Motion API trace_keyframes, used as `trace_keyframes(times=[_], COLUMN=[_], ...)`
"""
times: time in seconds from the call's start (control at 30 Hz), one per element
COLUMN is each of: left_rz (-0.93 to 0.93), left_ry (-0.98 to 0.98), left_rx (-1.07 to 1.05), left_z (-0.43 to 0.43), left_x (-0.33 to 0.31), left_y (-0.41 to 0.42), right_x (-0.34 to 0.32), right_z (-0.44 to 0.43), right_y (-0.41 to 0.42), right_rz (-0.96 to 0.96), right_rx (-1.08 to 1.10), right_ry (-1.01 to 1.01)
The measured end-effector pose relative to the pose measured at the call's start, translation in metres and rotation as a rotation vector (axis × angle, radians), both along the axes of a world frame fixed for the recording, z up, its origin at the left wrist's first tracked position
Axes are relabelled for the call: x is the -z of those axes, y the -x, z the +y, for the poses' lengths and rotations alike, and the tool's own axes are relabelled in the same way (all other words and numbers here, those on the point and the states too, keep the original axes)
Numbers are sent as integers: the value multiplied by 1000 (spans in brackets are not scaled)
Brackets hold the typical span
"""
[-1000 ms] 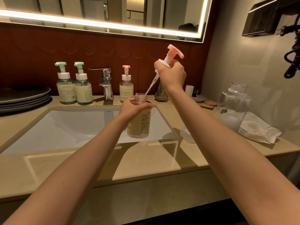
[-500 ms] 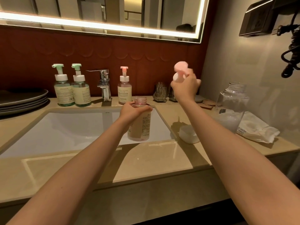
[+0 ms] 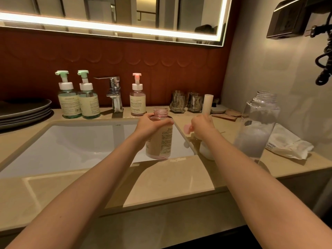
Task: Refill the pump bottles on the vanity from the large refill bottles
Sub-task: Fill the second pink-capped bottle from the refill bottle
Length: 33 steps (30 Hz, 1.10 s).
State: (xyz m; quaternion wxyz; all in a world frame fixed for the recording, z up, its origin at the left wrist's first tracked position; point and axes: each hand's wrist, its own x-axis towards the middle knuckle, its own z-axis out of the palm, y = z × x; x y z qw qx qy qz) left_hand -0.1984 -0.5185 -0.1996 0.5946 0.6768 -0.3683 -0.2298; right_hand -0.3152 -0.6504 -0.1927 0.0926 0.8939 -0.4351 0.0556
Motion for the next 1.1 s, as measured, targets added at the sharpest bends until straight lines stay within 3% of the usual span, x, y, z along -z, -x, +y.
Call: trace_keyframes(times=[0.2, 0.33, 0.7, 1.1], left_rz=[-19, -25, -9, 6], left_ry=[-8, -12, 4, 52], left_rx=[42, 50, 63, 68], left_z=[-3, -3, 1, -9], left_x=[-2, -5, -9, -6], left_y=[9, 13, 22, 49], right_x=[5, -1, -7, -49], right_z=[-2, -6, -2, 39], right_y=[-2, -1, 3, 30], right_rz=[56, -16, -15, -731], right_rx=[40, 48, 67, -99], right_ry=[-87, -199, -203, -81])
